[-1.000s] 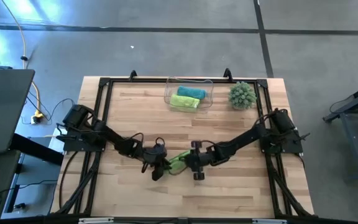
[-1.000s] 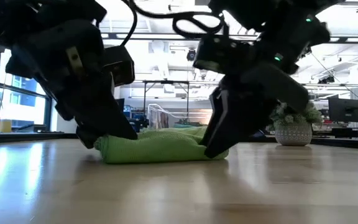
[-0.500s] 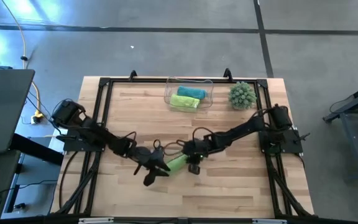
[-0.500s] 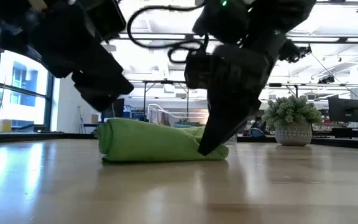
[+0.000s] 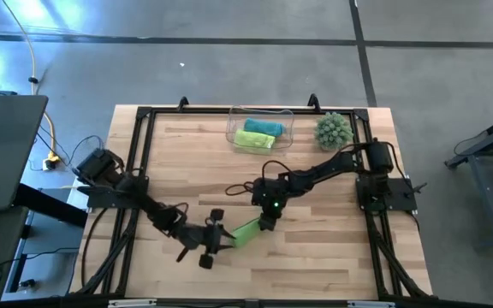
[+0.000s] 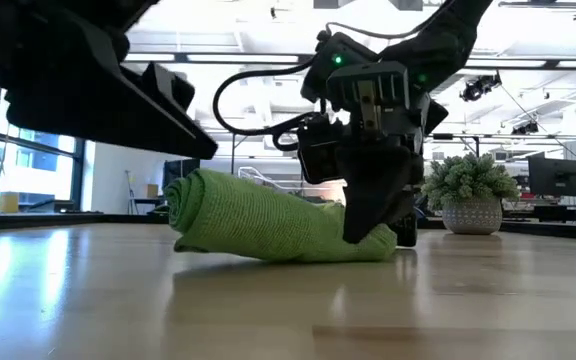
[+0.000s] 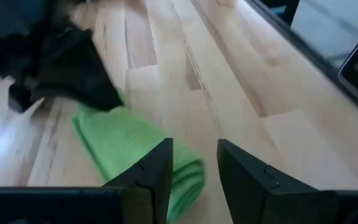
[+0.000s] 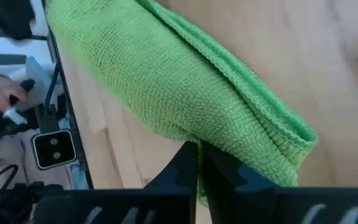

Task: Roll microfiber towels into tight, uniform cylinder then place into a basket
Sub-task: Roll the green microfiber cloth, then put the green microfiber cloth into the transparent bin

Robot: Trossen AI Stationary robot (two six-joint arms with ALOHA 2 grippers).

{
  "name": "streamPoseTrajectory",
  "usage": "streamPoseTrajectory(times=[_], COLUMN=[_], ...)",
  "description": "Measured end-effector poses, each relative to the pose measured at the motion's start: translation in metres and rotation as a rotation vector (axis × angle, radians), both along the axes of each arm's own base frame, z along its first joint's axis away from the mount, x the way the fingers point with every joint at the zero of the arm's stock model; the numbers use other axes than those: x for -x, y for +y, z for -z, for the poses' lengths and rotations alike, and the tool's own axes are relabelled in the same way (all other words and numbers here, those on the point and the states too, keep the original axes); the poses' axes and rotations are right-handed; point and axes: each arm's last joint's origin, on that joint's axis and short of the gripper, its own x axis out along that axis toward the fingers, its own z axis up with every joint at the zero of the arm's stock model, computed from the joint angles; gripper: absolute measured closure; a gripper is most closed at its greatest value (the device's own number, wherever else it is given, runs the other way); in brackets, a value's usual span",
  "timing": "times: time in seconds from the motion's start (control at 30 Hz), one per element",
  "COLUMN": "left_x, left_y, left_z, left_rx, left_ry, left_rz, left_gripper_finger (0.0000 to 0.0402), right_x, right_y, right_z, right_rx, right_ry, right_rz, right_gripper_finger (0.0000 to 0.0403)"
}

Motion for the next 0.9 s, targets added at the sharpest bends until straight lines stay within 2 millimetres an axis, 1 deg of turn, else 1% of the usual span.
streamPoseTrajectory(times=[0.13,0.23,0.33,0.4,0.5,0.6,0.67,0.77,0.83,0.9], left_x=[-0.017,-0.029,-0.036,-0.037,-0.038,-0.038,-0.038,-0.038,-0.038,-0.038], left_y=[-0.011,-0.01,-0.004,0.0,0.003,0.003,0.003,0.002,0.002,0.002], left_z=[0.001,0.01,0.025,0.031,0.036,0.038,0.037,0.037,0.036,0.036], left_rx=[-0.078,-0.104,-0.163,-0.19,-0.141,-0.05,0.016,0.091,0.133,0.167], left_ry=[0.006,0.089,0.198,0.247,0.27,0.298,0.317,0.317,0.312,0.306], left_rz=[-0.01,-0.057,-0.182,-0.287,-0.403,-0.399,-0.391,-0.419,-0.445,-0.47], left_gripper_finger=[0.0286,0.0282,0.0272,0.0265,0.0258,0.0257,0.0257,0.0257,0.0257,0.0257], right_x=[0.0,-0.001,-0.001,-0.001,-0.001,0.0,0.002,0.006,0.009,0.013], right_y=[-0.002,-0.002,-0.001,0.001,0.004,0.005,0.004,0.0,0.003,0.013], right_z=[0.0,-0.001,-0.001,-0.001,-0.001,-0.005,-0.011,-0.029,-0.045,-0.058], right_rx=[0.001,-0.002,0.003,0.016,0.045,0.044,0.005,-0.035,0.026,0.185], right_ry=[0.005,0.011,0.009,-0.004,-0.046,-0.088,-0.107,-0.171,-0.246,-0.331], right_rz=[0.017,0.026,0.025,0.016,-0.038,-0.099,-0.136,-0.202,-0.243,-0.282], right_gripper_finger=[0.04,0.04,0.04,0.0399,0.0383,0.0345,0.0316,0.0278,0.0264,0.0259])
